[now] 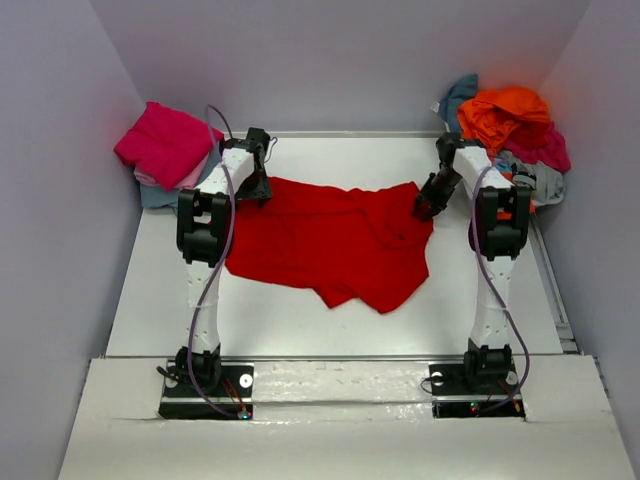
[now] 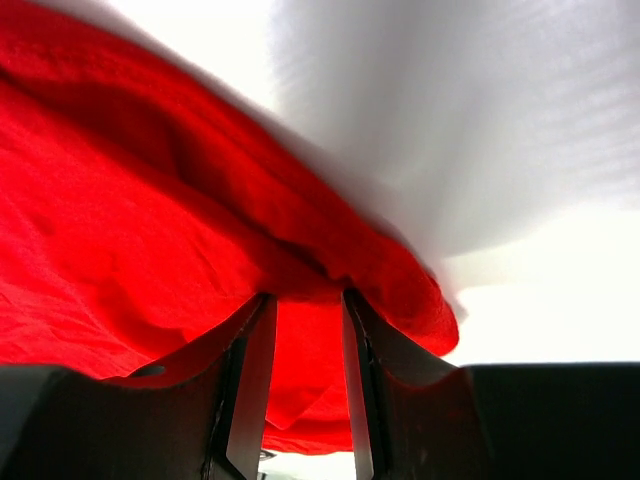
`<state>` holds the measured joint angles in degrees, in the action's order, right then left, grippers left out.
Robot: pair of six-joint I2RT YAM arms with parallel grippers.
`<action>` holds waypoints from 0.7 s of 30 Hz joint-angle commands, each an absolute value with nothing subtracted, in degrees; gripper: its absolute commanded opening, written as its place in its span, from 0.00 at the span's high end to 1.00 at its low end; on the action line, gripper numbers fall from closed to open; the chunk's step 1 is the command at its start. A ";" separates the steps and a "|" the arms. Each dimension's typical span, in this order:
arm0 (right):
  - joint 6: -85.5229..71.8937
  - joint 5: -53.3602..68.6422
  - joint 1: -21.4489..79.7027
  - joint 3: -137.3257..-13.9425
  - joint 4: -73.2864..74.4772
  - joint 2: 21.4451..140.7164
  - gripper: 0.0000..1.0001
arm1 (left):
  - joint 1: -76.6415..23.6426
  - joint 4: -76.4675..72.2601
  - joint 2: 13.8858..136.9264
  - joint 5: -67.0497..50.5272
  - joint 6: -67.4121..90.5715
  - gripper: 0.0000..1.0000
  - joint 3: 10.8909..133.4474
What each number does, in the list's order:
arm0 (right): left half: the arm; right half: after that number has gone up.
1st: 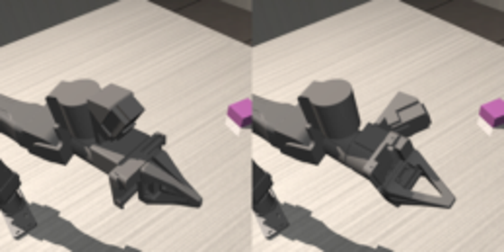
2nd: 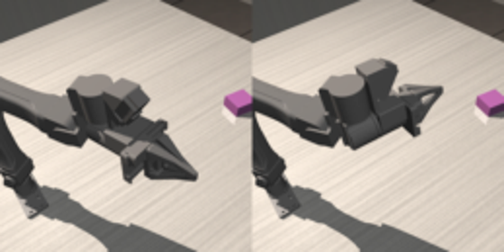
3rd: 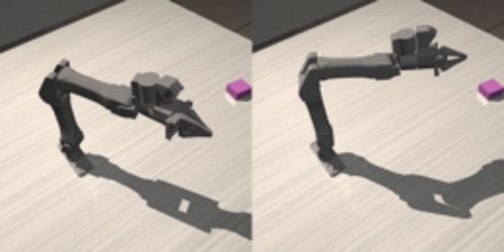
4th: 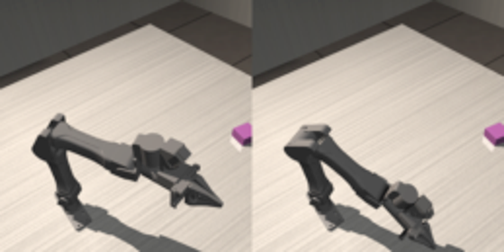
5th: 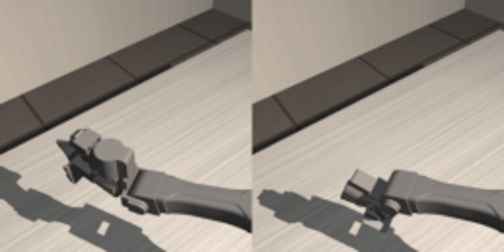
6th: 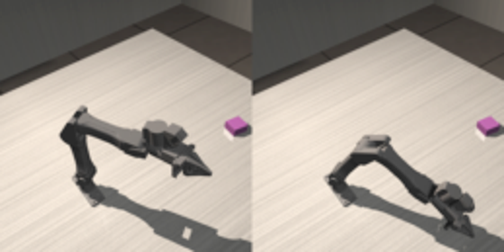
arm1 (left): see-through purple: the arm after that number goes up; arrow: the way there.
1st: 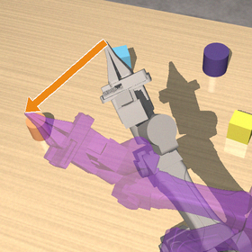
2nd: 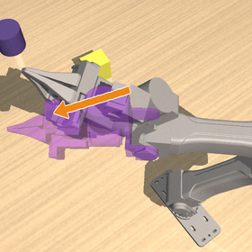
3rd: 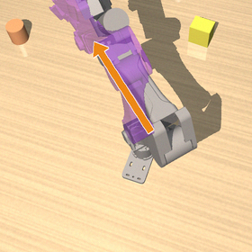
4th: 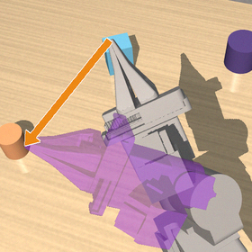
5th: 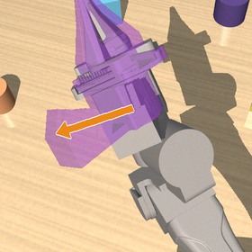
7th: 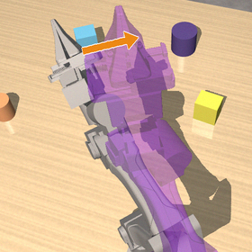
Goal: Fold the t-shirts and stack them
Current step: Fold the tshirt
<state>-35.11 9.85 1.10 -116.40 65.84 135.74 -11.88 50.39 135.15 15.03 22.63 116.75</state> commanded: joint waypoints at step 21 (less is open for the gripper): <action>-29.36 5.45 -0.44 -126.05 57.16 139.50 0.61 | -10.90 44.75 136.07 13.79 26.99 0.25 121.39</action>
